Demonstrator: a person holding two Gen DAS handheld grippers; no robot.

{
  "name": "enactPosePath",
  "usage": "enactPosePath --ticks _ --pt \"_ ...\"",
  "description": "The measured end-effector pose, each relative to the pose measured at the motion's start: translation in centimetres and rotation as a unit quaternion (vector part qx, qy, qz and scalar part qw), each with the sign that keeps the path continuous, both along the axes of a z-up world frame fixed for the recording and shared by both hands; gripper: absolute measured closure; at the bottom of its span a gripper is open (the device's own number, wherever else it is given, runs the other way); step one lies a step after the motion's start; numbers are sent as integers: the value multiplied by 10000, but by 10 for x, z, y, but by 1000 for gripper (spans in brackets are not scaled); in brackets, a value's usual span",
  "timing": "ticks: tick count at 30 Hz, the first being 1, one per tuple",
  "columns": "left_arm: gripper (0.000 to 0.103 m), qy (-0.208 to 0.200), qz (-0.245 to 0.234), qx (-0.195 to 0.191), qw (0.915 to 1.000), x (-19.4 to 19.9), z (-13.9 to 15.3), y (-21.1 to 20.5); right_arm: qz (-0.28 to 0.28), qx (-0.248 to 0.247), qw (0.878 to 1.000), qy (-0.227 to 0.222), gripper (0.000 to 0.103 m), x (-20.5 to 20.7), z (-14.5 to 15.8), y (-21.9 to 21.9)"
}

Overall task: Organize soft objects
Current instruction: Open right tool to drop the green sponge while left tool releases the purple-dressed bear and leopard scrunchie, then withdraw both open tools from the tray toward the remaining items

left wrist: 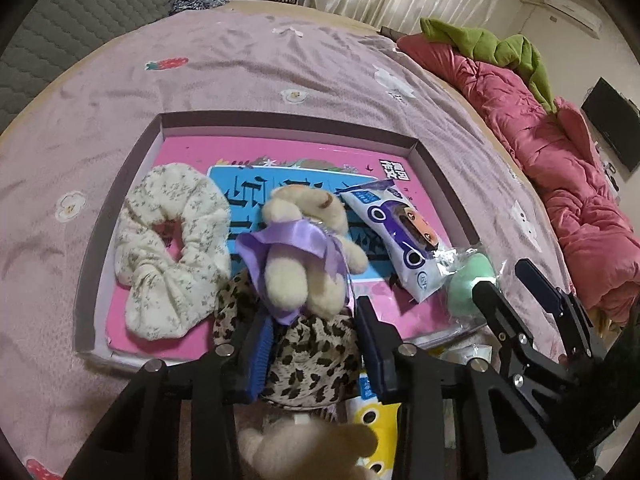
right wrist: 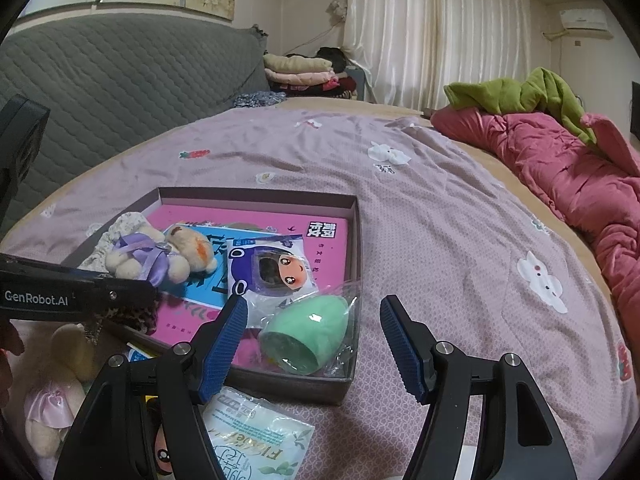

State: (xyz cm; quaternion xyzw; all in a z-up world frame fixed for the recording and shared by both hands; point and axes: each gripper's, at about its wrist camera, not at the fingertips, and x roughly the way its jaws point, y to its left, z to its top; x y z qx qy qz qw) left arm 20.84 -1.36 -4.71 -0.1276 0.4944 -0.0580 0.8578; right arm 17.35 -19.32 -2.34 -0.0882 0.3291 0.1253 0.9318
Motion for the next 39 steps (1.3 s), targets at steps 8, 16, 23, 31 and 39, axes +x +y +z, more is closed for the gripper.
enactPosePath --ticks 8,16,23,31,39 --pt "64 -22 12 -86 10000 -11 7 9 4 2 10000 -17 32 -1 0 0" --pt "64 -21 -95 44 9999 -25 11 13 -19 7 10000 -37 32 -1 0 -2" --pt "64 -47 -128 45 9999 -30 15 12 -26 -1 10000 -55 32 0 1 -3" --pt "64 -46 -171 5 9998 -36 18 13 6 -11 10000 -77 32 -3 3 -2" --pt "64 -72 -15 -207 9998 -47 15 23 12 -26 9999 -144 32 -8 5 -3"
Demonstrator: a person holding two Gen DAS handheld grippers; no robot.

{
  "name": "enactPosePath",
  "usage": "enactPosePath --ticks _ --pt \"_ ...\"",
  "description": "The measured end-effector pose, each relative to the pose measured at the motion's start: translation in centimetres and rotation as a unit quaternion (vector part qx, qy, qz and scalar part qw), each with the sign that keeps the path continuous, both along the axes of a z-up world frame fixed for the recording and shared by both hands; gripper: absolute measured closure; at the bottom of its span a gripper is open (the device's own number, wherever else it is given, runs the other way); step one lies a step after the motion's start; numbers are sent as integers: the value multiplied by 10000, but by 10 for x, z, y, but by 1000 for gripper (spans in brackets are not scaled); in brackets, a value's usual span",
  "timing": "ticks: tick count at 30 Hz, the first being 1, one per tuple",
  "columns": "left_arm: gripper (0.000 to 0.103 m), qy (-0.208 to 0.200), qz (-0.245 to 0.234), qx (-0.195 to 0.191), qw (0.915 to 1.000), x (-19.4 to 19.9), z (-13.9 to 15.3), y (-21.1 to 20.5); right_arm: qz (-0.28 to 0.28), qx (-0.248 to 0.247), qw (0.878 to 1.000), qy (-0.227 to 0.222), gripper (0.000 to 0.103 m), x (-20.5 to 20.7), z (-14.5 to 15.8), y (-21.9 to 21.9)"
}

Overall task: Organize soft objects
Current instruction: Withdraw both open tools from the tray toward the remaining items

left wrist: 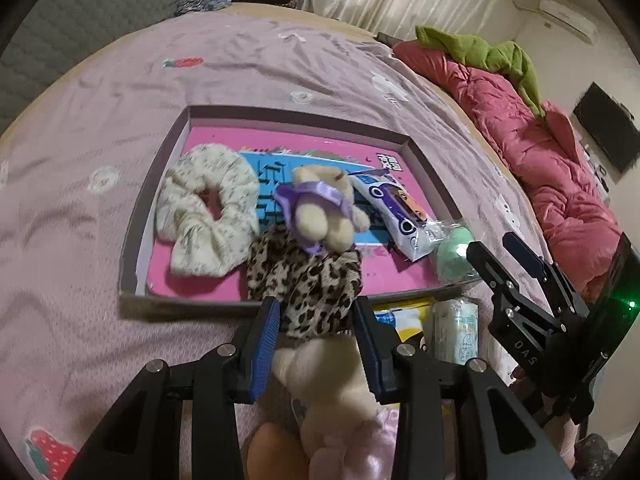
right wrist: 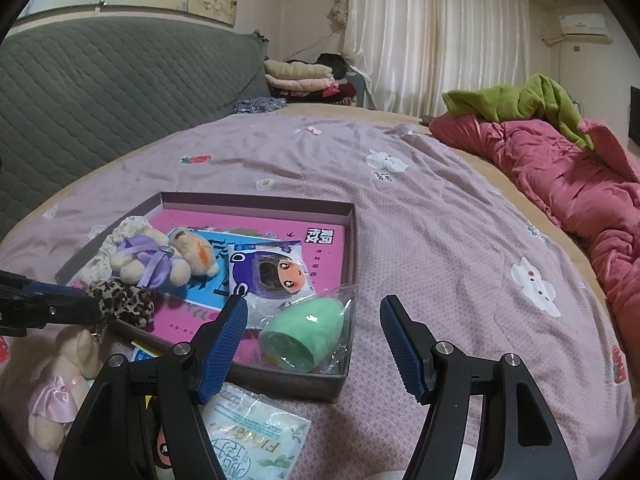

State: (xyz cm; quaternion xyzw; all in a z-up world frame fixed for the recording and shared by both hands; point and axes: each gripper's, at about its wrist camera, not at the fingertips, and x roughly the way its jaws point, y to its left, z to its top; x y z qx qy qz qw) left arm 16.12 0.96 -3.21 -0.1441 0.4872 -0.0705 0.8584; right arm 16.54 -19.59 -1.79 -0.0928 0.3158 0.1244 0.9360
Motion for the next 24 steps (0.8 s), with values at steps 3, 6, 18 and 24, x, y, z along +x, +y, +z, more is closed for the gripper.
enactPosePath --ticks 3,6,18,24 --pt "64 -41 24 -103 9999 -4 1 5 -13 7 10000 -69 32 -5 3 -1" --pt "64 -93 57 -144 9998 -9 4 9 -8 19 9998 -190 32 -12 7 -3" --pt "64 -293 194 -376 9987 -21 18 25 61 81 9993 -355 29 -39 17 -7" --pt "64 -412 192 -462 9979 -26 24 27 18 125 9994 -321 29 -48 20 -8"
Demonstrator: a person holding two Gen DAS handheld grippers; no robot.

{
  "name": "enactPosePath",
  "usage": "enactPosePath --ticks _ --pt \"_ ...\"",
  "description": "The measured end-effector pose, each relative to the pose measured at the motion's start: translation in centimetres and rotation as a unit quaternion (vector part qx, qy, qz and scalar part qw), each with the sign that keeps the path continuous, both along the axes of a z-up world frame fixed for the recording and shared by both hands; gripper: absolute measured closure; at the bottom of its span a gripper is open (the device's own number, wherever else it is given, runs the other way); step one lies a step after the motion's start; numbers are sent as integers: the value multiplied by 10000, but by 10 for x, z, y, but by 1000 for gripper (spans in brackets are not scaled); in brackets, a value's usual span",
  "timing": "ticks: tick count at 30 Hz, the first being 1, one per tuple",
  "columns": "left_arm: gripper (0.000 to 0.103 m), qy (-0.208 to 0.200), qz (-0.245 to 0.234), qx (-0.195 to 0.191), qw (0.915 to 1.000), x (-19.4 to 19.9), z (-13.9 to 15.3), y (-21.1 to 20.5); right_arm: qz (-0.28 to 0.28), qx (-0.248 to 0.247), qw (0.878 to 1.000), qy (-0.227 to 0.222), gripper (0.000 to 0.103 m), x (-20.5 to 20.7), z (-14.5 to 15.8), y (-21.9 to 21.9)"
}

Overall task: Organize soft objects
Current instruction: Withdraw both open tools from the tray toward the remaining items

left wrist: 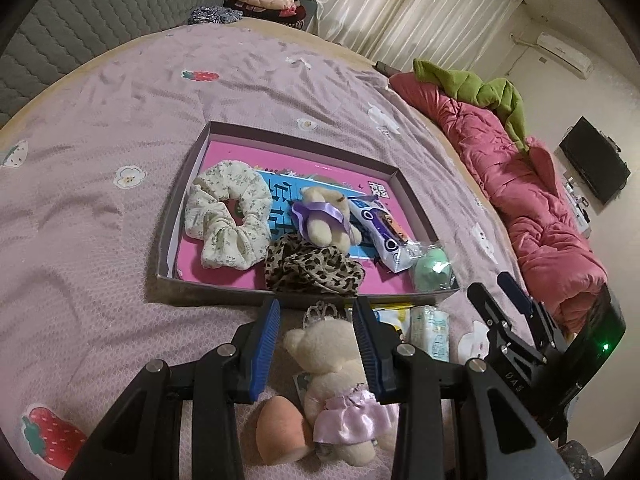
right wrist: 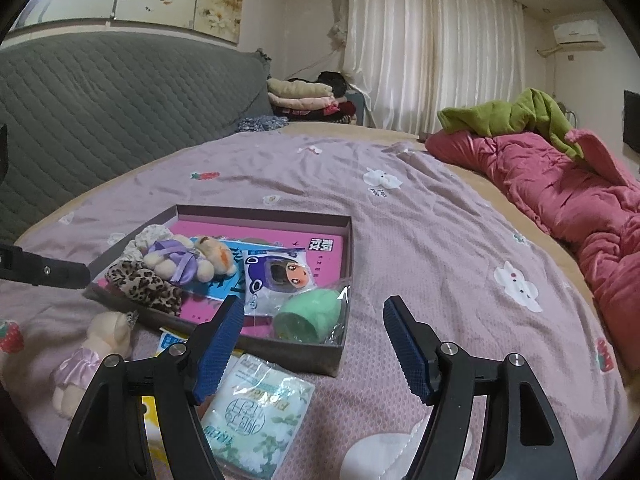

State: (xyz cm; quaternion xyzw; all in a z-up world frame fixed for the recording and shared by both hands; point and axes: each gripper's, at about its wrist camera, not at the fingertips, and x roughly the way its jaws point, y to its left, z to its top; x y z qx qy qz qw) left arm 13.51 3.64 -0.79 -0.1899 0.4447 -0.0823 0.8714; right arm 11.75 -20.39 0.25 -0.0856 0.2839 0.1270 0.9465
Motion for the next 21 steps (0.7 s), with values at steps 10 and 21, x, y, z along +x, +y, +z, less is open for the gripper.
enactPosePath --ticks 10,21 --pt "64 -184 -12 -35 9998 -9 11 3 -54 13 10000 -48 29 -13 7 2" --pt "62 -331 49 -61 9994 -21 22 9 -164 271 9995 31 29 -28 21 -1"
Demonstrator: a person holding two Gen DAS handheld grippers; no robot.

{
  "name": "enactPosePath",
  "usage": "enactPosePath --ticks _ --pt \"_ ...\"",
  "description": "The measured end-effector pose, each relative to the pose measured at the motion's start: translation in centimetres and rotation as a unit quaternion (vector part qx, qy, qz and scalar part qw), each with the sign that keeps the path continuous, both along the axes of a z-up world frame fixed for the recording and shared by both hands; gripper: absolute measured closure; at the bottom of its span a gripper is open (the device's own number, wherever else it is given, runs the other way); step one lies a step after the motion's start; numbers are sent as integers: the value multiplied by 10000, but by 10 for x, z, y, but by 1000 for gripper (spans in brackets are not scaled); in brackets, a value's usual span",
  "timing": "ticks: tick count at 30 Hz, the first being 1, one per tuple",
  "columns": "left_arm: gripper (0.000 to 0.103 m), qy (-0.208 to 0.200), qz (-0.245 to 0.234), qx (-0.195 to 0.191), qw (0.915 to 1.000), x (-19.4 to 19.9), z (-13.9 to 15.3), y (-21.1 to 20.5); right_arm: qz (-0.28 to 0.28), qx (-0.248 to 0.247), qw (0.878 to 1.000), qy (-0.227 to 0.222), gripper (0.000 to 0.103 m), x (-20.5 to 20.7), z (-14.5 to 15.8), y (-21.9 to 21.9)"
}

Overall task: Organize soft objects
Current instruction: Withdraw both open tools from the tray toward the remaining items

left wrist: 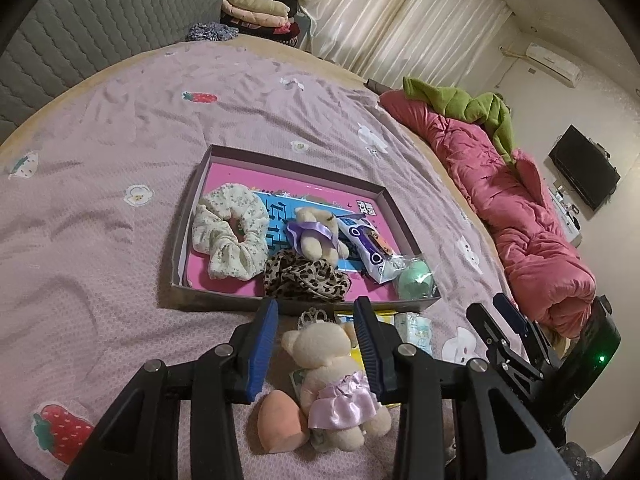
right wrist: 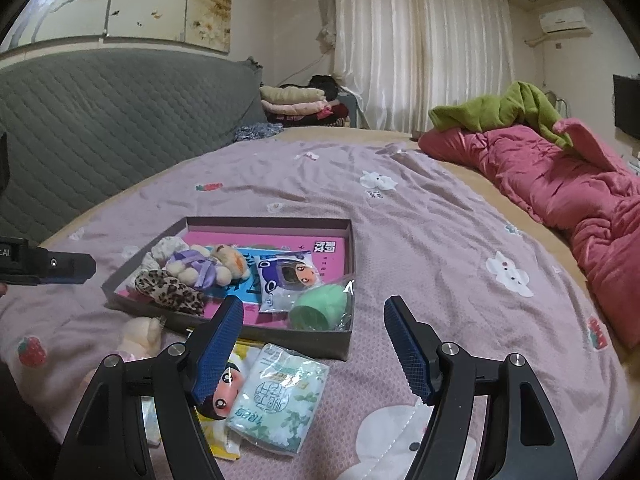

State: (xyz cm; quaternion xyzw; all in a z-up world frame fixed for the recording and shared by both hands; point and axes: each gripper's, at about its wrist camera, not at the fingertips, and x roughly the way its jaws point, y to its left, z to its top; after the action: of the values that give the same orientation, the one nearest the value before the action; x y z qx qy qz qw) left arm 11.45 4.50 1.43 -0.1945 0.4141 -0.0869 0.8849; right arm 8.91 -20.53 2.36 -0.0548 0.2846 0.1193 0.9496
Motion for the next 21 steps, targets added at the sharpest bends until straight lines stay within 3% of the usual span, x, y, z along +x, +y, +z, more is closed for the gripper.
enactPosePath --ticks 2,21 --pt "57 -12 25 40 10000 -2 2 0 -18 1 10000 8 29 -3 2 0" --pt "43 -110 121 246 9996 -28 15 5 212 -183 9995 111 28 -41 7 20"
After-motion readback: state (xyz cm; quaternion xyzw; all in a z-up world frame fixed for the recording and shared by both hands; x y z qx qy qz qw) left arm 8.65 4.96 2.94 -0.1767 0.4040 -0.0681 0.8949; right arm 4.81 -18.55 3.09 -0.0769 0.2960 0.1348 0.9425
